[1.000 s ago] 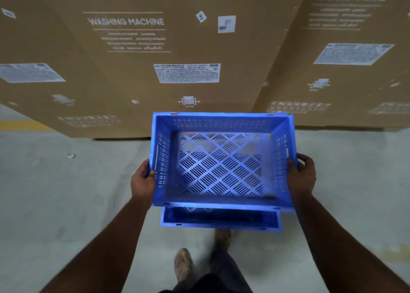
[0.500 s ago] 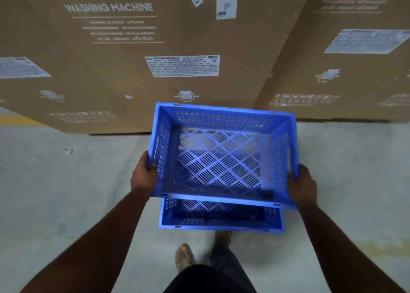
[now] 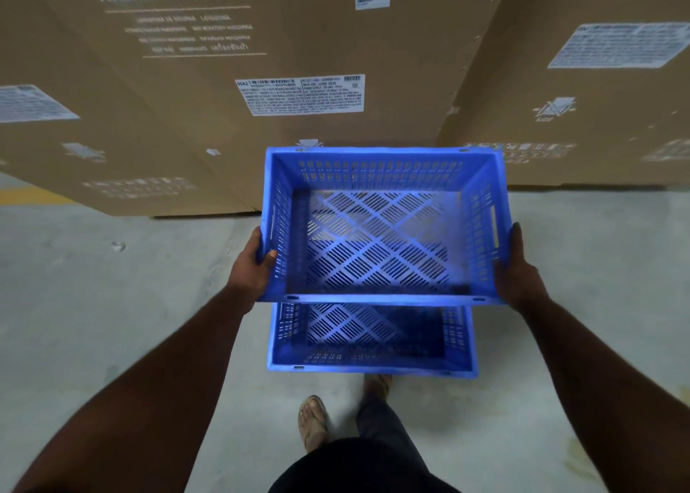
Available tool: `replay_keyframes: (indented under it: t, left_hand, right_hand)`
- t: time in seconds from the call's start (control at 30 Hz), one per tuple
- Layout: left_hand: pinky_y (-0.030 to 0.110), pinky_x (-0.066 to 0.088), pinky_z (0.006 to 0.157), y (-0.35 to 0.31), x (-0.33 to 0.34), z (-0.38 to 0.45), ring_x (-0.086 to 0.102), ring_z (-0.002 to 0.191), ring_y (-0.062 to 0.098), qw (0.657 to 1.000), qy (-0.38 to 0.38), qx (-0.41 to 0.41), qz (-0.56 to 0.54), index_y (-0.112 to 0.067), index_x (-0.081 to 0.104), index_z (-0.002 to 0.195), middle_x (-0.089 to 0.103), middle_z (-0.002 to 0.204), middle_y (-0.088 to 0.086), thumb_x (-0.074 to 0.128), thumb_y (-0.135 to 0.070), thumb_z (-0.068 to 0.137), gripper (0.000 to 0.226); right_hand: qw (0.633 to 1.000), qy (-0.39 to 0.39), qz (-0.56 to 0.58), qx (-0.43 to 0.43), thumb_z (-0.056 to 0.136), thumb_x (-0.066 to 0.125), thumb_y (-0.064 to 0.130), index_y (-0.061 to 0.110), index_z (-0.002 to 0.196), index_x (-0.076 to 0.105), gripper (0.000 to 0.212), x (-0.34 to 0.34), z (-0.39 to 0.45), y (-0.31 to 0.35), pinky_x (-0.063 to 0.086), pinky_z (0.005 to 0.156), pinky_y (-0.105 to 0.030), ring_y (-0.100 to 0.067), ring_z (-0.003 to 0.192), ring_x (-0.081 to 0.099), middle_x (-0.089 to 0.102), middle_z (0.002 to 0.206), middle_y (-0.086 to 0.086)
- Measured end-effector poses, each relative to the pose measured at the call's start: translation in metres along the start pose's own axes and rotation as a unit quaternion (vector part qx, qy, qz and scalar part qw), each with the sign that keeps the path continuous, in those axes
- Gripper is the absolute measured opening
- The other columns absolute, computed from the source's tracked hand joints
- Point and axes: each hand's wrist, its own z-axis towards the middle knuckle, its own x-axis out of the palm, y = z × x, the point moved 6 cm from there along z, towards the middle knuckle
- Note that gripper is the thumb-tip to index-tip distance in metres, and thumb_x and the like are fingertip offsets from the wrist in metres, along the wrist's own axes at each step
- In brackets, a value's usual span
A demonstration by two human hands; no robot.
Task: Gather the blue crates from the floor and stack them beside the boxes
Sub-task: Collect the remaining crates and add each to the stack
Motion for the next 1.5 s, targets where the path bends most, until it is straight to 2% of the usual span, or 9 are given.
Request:
replay_keyframes:
  t: [0.17,0.53,0.67,0.8,1.0,1.17,1.33,1.4,1.5]
  left_hand:
    - [0.056,0.043,0.112,-0.001,-0.002,-0.016,0.055,0.135,0.025,1.0,0.004,-0.016,-0.021,-0.03,0.037,0.154,0.056,0.149,-0.002,0.066,-0.038,0.085,0.075]
    - [0.052,0.041,0.115,0.006,-0.009,-0.07,0.051,0.138,0.028,0.999,-0.019,-0.027,0.021,-0.021,0.035,0.157,0.05,0.154,0.004,0.06,-0.009,0.099,0.064]
    - [0.038,0.039,0.115,0.003,-0.005,-0.101,0.05,0.134,0.021,0.999,-0.017,-0.026,0.023,-0.013,0.033,0.156,0.048,0.153,0.003,0.056,-0.002,0.1,0.062]
    - [0.032,0.037,0.112,0.014,-0.01,-0.124,0.048,0.136,0.02,0.998,-0.021,-0.027,0.059,-0.014,0.032,0.157,0.046,0.153,0.001,0.059,-0.007,0.1,0.064]
    - [0.05,0.044,0.113,0.04,-0.016,-0.145,0.054,0.134,0.025,0.996,-0.01,-0.055,0.065,-0.025,0.033,0.158,0.051,0.152,0.0,0.063,-0.021,0.097,0.068]
    - [0.054,0.049,0.107,0.077,-0.021,-0.146,0.058,0.131,0.026,0.994,-0.003,-0.077,0.071,-0.047,0.027,0.153,0.052,0.151,-0.005,0.061,-0.042,0.087,0.074]
    - [0.042,0.037,0.117,0.043,-0.01,-0.154,0.048,0.141,0.029,0.991,-0.026,-0.056,0.121,-0.02,0.029,0.159,0.046,0.156,0.004,0.06,-0.017,0.099,0.067]
    - [0.035,0.035,0.112,0.033,-0.005,-0.157,0.048,0.14,0.033,0.985,-0.053,-0.059,0.151,-0.018,0.027,0.16,0.045,0.157,0.008,0.056,-0.014,0.101,0.065]
    - [0.044,0.045,0.103,0.018,0.001,-0.162,0.056,0.128,0.043,0.978,-0.08,-0.072,0.181,-0.023,0.025,0.16,0.054,0.148,0.016,0.051,-0.022,0.103,0.063]
  right_hand:
    - [0.999,-0.031,-0.037,0.007,0.106,0.044,0.025,0.031,0.164,-0.008,0.078,0.007,-0.021,-0.006,0.049,0.086,-0.052,-0.055,0.098,0.065,0.064,0.11,-0.043]
    - [0.998,-0.037,-0.051,0.009,0.105,0.048,0.023,0.032,0.164,-0.005,0.08,0.027,-0.067,-0.032,0.051,0.083,-0.05,-0.054,0.094,0.066,0.066,0.102,-0.042]
    - [0.998,-0.034,-0.062,-0.001,0.105,0.048,0.023,0.03,0.164,-0.005,0.08,0.03,-0.08,-0.041,0.05,0.079,-0.048,-0.054,0.092,0.066,0.066,0.099,-0.042]
    - [0.997,-0.03,-0.073,-0.012,0.105,0.048,0.022,0.027,0.164,-0.006,0.08,0.036,-0.095,-0.05,0.05,0.075,-0.047,-0.053,0.088,0.067,0.067,0.095,-0.041]
    - [0.997,-0.023,-0.073,-0.003,0.104,0.049,0.022,0.028,0.164,-0.008,0.083,0.045,-0.118,-0.067,0.051,0.077,-0.048,-0.053,0.088,0.068,0.067,0.096,-0.041]
    - [0.997,-0.008,-0.074,0.002,0.103,0.05,0.023,0.03,0.164,-0.009,0.085,0.049,-0.128,-0.078,0.052,0.079,-0.048,-0.053,0.091,0.068,0.067,0.101,-0.041]
    - [0.997,-0.023,-0.064,0.019,0.104,0.047,0.027,0.035,0.163,-0.009,0.082,0.052,-0.125,-0.078,0.051,0.078,-0.047,-0.05,0.089,0.068,0.069,0.102,-0.036]
    - [0.997,-0.044,-0.056,0.03,0.104,0.047,0.027,0.038,0.163,-0.007,0.081,0.052,-0.124,-0.075,0.051,0.077,-0.046,-0.048,0.089,0.069,0.069,0.105,-0.032]
    - [0.995,-0.088,-0.038,0.038,0.102,0.049,0.025,0.038,0.163,0.002,0.078,0.051,-0.125,-0.069,0.051,0.079,-0.047,-0.048,0.092,0.068,0.068,0.115,-0.028]
